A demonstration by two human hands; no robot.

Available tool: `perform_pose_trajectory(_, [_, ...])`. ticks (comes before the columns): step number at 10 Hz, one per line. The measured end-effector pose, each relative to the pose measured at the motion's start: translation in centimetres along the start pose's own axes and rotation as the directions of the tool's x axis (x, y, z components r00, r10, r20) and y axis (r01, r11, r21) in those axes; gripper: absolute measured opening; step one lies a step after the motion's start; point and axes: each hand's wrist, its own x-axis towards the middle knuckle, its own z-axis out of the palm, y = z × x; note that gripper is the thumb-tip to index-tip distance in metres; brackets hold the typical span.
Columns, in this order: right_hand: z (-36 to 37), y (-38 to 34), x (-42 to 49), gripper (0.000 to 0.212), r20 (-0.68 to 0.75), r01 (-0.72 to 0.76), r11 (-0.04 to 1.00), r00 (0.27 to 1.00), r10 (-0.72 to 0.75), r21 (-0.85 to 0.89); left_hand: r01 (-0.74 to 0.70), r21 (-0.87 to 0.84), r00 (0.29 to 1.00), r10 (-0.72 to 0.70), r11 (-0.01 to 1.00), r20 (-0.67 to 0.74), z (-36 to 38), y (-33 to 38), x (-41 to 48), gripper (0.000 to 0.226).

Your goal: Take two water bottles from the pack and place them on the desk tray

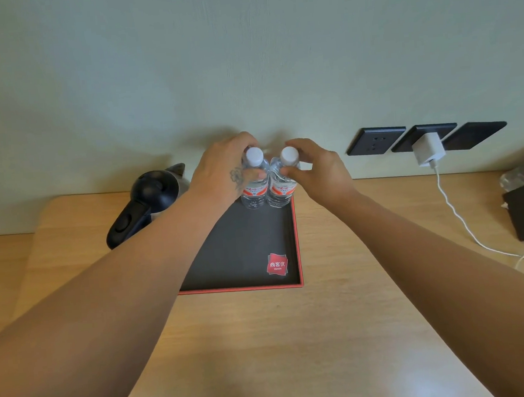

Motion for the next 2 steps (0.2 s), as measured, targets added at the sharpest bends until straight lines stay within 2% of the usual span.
perform_pose_trajectory(1, [-1.2,-0.7,-0.4,0.074,0.011,0.008,1.000,1.000,-0.008,-0.005,0.028,-0.052,0.999,-0.029,0.998,-0.030,-1.0,0.3,-1.2,0.065])
perform_pose_trajectory(2, [-2.5,-2.0,-1.1,0.081,0.002,0.055,0.998,0.999,-0.055,-0.039,0.010,-0.024,0.995,-0.012,1.000,-0.096,-3.4,0.9,-2.5,0.064])
